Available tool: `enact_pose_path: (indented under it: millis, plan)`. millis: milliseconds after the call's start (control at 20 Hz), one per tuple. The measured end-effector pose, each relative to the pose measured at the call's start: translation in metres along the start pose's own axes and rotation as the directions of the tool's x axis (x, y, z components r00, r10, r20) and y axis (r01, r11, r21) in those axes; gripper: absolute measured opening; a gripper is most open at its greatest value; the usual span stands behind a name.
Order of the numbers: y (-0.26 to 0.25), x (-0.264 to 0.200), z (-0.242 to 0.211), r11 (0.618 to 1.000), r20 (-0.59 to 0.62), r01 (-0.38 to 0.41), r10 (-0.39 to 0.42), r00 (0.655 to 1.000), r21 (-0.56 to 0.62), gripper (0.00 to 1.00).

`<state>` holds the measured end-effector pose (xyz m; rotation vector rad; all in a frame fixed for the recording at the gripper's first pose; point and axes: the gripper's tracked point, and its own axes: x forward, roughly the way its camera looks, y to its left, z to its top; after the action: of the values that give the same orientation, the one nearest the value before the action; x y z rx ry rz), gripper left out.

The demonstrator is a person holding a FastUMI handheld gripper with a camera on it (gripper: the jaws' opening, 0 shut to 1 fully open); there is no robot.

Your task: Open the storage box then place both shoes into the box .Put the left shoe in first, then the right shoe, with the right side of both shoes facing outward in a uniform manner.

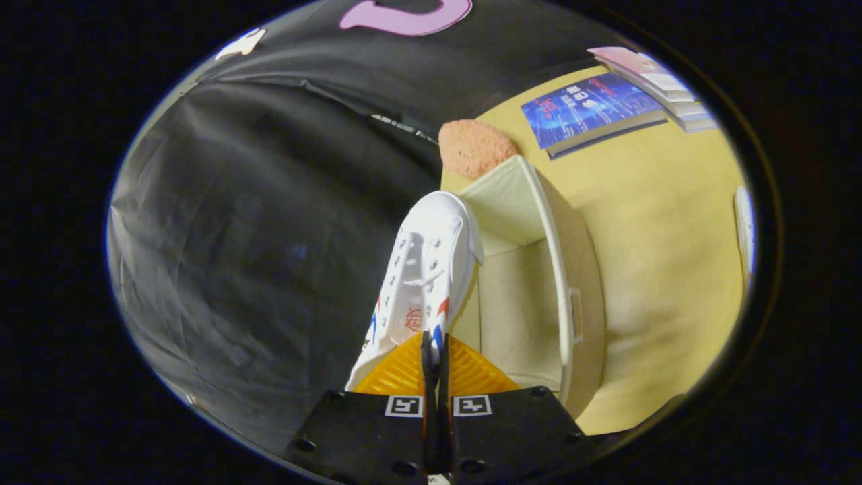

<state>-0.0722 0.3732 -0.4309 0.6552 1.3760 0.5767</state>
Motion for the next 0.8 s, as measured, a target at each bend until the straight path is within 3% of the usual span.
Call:
enact_pose_path:
  millis: [550, 800]
  plan:
    - [-0.017, 0.048, -0.029, 0.984, -0.064, 0.160, -0.165, 0.984, -0.081, 0.02]
    - [-0.034, 0.070, -0.032, 0.956, -0.052, 0.250, -0.260, 0.964, -0.151, 0.02]
